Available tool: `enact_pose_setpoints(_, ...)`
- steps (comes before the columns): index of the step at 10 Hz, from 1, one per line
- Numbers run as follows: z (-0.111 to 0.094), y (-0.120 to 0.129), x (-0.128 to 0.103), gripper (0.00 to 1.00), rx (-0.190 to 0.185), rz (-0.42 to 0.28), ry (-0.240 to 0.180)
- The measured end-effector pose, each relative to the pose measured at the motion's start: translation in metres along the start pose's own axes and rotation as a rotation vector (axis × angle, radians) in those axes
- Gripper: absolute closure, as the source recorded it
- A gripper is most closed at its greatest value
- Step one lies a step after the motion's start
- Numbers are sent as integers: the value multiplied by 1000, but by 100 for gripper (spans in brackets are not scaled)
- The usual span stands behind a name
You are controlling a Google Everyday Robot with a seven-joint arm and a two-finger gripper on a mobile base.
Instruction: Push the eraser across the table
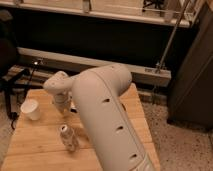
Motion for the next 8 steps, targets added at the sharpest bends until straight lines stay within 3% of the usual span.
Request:
enact_pose_setpoints(5,-20,-67,-14,100,81,85,44)
enact_pose_setpoints(8,-33,-102,-19,100,121,169,43)
